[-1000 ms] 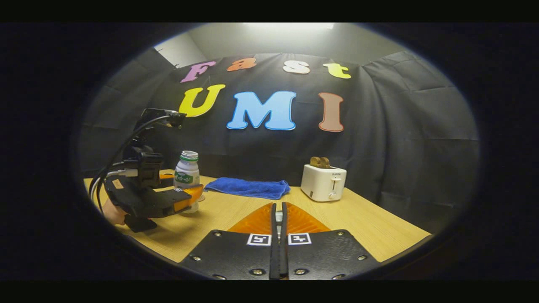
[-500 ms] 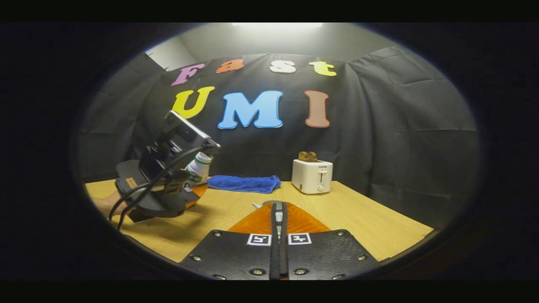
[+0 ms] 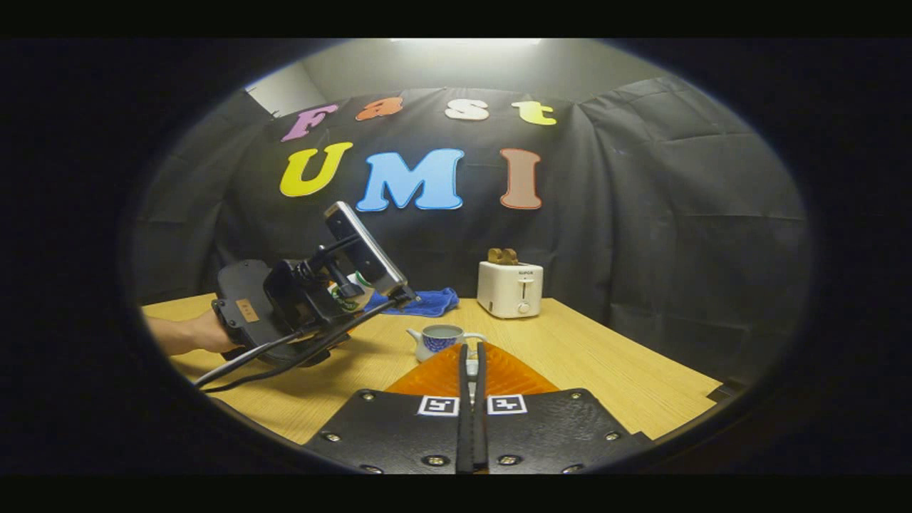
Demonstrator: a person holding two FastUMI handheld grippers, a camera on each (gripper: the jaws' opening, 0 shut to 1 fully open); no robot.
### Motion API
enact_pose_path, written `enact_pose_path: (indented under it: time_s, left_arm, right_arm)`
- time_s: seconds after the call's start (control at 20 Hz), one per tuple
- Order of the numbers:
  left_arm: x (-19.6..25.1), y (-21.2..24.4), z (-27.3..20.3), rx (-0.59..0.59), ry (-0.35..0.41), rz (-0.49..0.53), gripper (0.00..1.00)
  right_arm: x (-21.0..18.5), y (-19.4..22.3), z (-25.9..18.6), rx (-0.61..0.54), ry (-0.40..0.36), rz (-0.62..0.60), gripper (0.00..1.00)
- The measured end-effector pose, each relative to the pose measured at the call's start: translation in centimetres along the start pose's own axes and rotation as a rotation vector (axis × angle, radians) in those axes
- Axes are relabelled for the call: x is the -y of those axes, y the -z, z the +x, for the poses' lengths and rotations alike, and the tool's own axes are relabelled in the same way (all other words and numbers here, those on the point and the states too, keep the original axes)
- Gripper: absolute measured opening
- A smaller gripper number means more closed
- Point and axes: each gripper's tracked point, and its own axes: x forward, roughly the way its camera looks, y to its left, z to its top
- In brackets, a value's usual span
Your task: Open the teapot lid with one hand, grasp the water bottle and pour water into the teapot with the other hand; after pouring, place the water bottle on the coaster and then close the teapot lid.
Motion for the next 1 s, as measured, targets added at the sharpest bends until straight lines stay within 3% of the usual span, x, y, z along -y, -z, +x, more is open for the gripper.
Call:
enact_pose_path:
  time_s: [0.3, 0.35, 0.4, 0.45, 0.5, 0.6, 0.65, 0.7, 0.95, 1.0]
  left_arm:
    - [1.1, -0.6, 0.8, -0.007, 0.034, 0.128, 0.82]
    - [1.2, -0.7, 0.9, -0.008, 0.039, 0.151, 0.75]
    - [1.2, -0.9, 0.9, -0.005, 0.044, 0.175, 0.82]
    - [1.2, -1.2, 1.0, 0.0, 0.044, 0.198, 0.82]
    - [1.1, -1.5, 1.0, 0.004, 0.042, 0.221, 0.82]
    - [1.1, -1.9, 1.1, 0.007, 0.041, 0.268, 0.81]
    - [1.2, -2.1, 1.4, 0.016, 0.046, 0.291, 0.69]
    - [1.4, -2.3, 1.6, 0.017, 0.055, 0.313, 0.82]
    - [1.2, -2.8, 2.2, 0.02, 0.053, 0.406, 0.82]
    - [1.3, -3.0, 2.3, 0.024, 0.054, 0.426, 0.75]
  right_arm:
    - [0.9, 0.6, -0.3, -0.006, 0.024, 0.017, 0.0]
    - [1.0, 0.4, -0.3, 0.0, 0.027, 0.023, 0.0]
    - [1.1, 0.4, -0.3, 0.002, 0.03, 0.03, 0.0]
    - [1.1, 0.5, -0.3, 0.003, 0.029, 0.037, 0.17]
    - [1.2, 0.6, -0.4, 0.003, 0.03, 0.041, 0.0]
    - [1.3, 0.9, -0.4, -0.002, 0.03, 0.046, 0.0]
    - [1.4, 1.0, -0.4, -0.006, 0.029, 0.048, 0.0]
    - [1.4, 0.9, -0.6, -0.004, 0.027, 0.051, 0.0]
    - [1.5, 0.2, -0.6, 0.028, 0.021, 0.042, 0.0]
    - [1.5, 0.1, -0.6, 0.029, 0.02, 0.042, 0.0]
